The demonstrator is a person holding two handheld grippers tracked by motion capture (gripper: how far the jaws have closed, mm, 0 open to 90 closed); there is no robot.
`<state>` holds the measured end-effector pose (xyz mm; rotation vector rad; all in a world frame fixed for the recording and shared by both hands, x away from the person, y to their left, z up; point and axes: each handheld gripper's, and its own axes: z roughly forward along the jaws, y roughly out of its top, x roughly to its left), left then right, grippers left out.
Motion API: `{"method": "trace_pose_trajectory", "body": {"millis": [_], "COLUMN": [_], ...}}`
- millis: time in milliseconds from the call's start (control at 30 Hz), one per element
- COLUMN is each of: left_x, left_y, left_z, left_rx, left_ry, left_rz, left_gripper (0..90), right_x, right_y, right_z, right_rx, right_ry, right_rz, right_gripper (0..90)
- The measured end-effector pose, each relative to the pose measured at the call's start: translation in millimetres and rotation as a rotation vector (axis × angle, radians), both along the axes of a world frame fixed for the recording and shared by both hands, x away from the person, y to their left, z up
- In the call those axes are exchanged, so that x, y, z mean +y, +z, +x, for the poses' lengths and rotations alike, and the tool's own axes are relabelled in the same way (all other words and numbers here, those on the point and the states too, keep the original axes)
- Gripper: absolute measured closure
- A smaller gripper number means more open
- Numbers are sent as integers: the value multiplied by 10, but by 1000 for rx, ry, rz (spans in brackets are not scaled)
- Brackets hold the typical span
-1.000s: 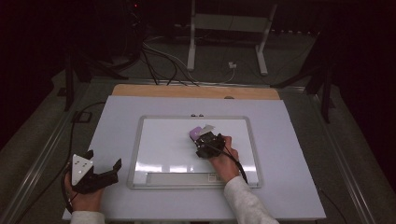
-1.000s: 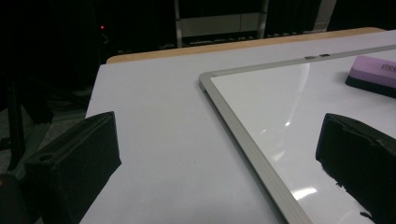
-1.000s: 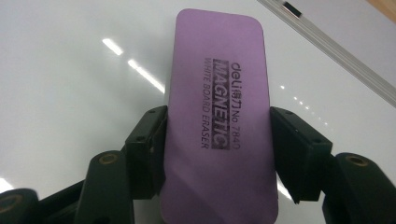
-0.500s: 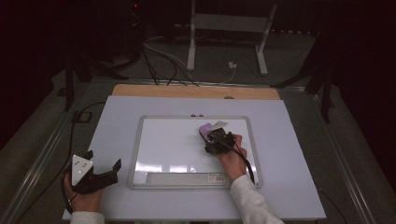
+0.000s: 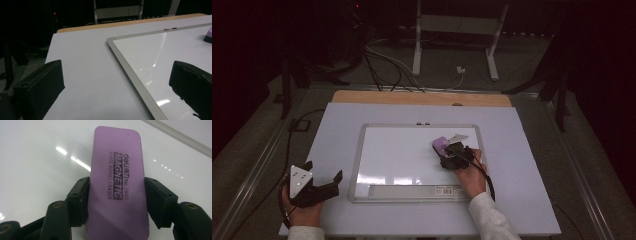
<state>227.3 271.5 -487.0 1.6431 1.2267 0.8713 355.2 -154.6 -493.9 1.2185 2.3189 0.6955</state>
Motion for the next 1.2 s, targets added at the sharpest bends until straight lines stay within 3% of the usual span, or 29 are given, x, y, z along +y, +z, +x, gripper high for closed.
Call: {"method": "trace_pose_trajectory", "body": {"millis": [100,167,300,467,600,700,867,1100,1200], "left_x": [-3,-2,-3,-14,-16,-9,-16,-11,-17], "left_y": [-4,-2,-4,0,-3,1,-3,-3,-3], "left_z": [-3,-3,-1,3,3,-1,5,3,3], "left_rx": [4,3,3,1,2,-1,1,2,2], "left_ry": [-1,-1,-1,-5,-5,-2,-7,-3,-7], "left_rz": [2,3,1,3,2,-2,2,0,3], "left_gripper": [6,6,6,6,6,6,6,6,6], "right_x": [-20,-21,5,72,132,117,101,49,46], "right_y": [-16,-17,22,100,51,-16,-29,-8,-32], "right_z": [-3,-4,-81,-223,-251,-215,-200,-169,-142], "right_rx": [1,9,-74,-175,-160,-137,-151,-163,-152], "right_ry": [2,11,30,108,155,130,112,80,80], "right_rz": [10,11,0,1,-39,-54,-82,-66,-91], "right_gripper": [396,339,229,270,314,327,339,338,337]}}
